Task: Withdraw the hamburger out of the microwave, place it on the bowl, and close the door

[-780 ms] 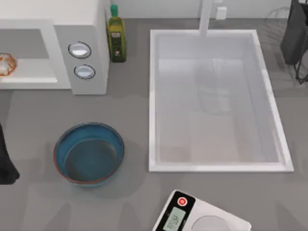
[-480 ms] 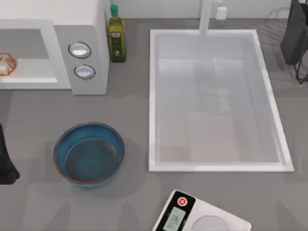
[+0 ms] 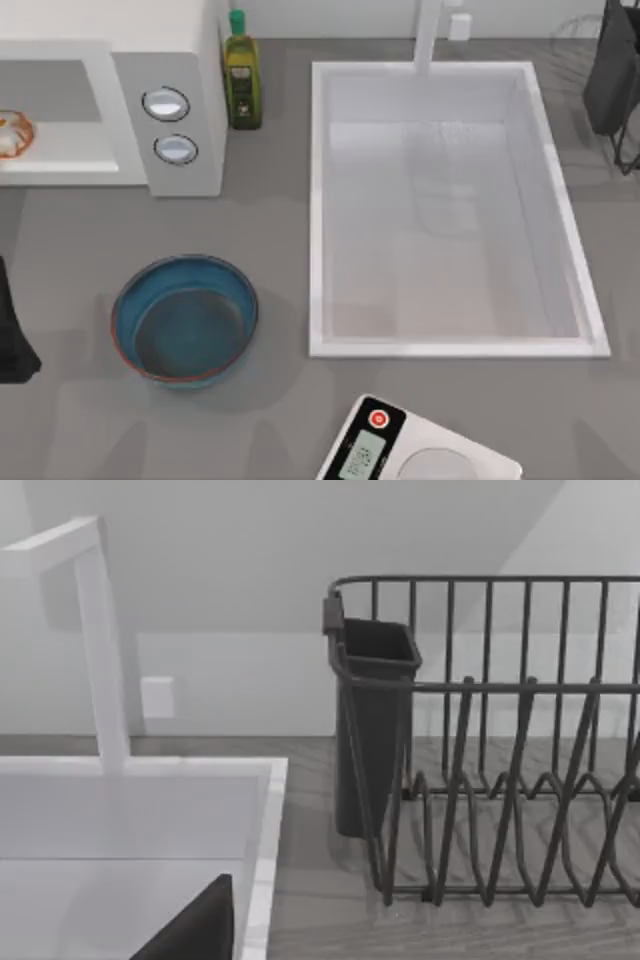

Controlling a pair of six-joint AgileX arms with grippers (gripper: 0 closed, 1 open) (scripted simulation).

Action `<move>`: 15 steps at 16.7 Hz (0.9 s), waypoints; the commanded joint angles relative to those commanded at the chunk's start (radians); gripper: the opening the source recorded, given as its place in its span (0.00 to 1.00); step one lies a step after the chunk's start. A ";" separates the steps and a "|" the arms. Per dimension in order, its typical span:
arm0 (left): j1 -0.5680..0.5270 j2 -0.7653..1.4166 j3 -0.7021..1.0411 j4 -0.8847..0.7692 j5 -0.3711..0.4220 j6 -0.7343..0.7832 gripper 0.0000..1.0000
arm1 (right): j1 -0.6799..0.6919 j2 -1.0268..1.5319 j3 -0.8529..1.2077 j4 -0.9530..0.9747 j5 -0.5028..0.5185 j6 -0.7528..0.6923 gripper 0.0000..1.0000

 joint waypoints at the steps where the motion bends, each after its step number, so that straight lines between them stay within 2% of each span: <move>1: 0.000 0.000 0.000 0.000 0.000 0.000 1.00 | 0.000 0.000 0.000 0.000 0.000 0.000 1.00; 11: 0.000 0.000 0.000 0.000 0.000 0.000 1.00 | 0.000 0.000 0.000 0.000 0.000 0.000 1.00; 15: 0.008 0.095 0.039 0.043 0.009 0.004 1.00 | 0.000 0.000 0.000 0.000 0.000 0.000 1.00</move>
